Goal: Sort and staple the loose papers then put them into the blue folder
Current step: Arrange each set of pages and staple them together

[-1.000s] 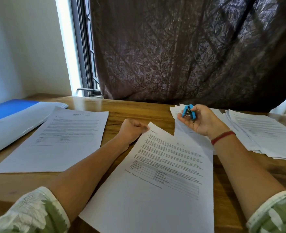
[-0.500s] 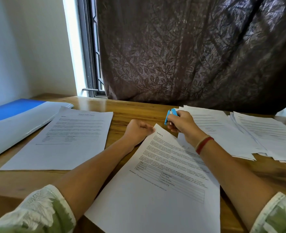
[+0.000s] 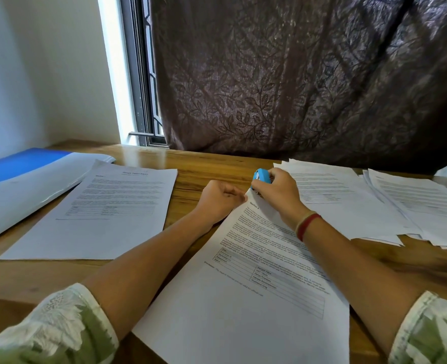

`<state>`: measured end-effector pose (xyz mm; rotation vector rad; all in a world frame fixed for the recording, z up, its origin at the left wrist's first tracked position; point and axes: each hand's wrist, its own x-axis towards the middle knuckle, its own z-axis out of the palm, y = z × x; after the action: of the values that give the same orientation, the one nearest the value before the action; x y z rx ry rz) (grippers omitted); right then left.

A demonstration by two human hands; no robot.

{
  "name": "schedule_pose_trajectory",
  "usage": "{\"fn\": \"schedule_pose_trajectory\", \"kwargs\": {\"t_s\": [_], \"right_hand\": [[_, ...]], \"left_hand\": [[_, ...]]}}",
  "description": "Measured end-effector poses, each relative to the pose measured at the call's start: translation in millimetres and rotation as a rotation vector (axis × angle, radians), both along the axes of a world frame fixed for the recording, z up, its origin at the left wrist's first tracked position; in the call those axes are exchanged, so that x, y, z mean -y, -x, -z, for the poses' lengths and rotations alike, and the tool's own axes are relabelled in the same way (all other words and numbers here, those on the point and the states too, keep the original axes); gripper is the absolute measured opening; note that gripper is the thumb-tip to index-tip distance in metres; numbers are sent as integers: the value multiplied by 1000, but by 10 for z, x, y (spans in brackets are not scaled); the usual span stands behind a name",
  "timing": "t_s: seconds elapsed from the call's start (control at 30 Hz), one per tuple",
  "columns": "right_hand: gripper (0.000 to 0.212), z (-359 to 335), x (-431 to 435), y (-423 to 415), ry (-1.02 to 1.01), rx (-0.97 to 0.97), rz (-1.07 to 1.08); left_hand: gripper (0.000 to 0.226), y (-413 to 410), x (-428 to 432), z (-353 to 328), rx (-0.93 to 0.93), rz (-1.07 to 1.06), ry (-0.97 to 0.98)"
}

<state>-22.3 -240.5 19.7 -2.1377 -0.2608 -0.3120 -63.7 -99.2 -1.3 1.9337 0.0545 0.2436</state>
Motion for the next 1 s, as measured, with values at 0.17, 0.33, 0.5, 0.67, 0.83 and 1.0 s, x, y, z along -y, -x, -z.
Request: {"fn": "schedule_pose_trajectory", "kwargs": {"t_s": [0.17,0.33,0.5,0.67,0.83,1.0], "right_hand": [[28,-22,-31,35,71,58,-31],[30,29,-39,-6,9,-36,-49],[33,38,-77,-11,8,-150,-113],[24,46,-76,-61,-236,-241,-172],[46,-8,-35,-119,-198,-384,-213],[46,-94,31,-154,-425,-558,-281]], "left_hand": [[10,2,-21,-2,10,-13,14],[12,3,-8,-18,-18,5,61],[11,21,14,-27,-20,1,72],[10,55,35,-52,-6,7,73],[7,85,51,-63,-23,33,97],[10,73,40,-79,-57,20,138]]}}
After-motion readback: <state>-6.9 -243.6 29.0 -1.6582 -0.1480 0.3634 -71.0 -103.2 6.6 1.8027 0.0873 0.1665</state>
